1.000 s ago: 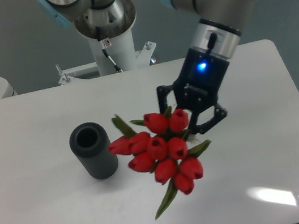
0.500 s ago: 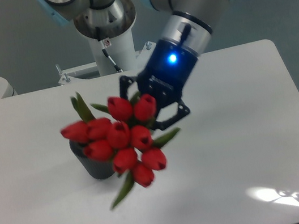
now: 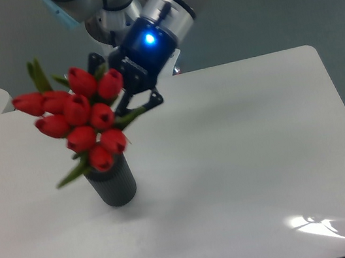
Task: Insert the flowers into the vase
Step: 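Align the tulip stems above the vase opening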
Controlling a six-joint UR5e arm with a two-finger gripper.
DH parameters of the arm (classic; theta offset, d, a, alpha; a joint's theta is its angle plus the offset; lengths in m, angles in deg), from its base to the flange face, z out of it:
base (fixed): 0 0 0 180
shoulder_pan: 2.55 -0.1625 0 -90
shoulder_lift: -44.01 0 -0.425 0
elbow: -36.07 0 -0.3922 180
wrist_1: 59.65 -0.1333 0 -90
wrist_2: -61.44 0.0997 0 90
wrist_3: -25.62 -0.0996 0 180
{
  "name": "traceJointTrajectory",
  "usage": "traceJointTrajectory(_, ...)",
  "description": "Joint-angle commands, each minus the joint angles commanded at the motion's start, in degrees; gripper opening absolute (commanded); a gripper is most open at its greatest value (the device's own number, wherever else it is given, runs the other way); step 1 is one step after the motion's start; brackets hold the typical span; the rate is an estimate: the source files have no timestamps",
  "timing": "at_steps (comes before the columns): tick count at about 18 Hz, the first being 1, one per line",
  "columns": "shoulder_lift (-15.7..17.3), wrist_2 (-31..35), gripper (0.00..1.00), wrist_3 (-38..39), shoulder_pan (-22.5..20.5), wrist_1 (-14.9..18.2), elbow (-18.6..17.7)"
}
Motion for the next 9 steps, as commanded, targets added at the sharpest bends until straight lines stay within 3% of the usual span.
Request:
traceJointTrajectory(2, -0.4, 0.0, 0.31, -2.2, 0.7, -2.0, -1.0)
traceJointTrajectory(9, -1.4, -4.3, 0.29, -6.2, 2.3, -3.0, -2.5)
